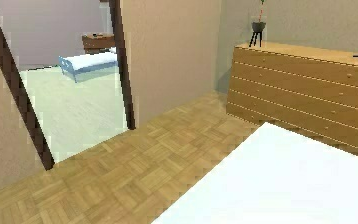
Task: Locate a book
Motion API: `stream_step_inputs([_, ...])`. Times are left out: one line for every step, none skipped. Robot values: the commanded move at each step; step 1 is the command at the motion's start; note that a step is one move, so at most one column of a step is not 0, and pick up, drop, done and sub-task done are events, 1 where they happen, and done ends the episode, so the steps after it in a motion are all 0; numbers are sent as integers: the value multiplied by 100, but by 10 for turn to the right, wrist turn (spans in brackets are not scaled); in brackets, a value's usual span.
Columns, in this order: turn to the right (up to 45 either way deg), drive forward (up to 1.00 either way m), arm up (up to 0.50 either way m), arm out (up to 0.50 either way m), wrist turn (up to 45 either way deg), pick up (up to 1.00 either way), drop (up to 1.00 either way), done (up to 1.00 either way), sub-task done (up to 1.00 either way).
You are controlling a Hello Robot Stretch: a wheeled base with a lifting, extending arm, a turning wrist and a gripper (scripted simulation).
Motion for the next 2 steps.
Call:
stream_step_inputs([300, 0, 0, 0, 0, 0, 0, 0, 0])
stream_step_inputs([210, 0, 0, 0, 0, 0, 0, 0, 0])
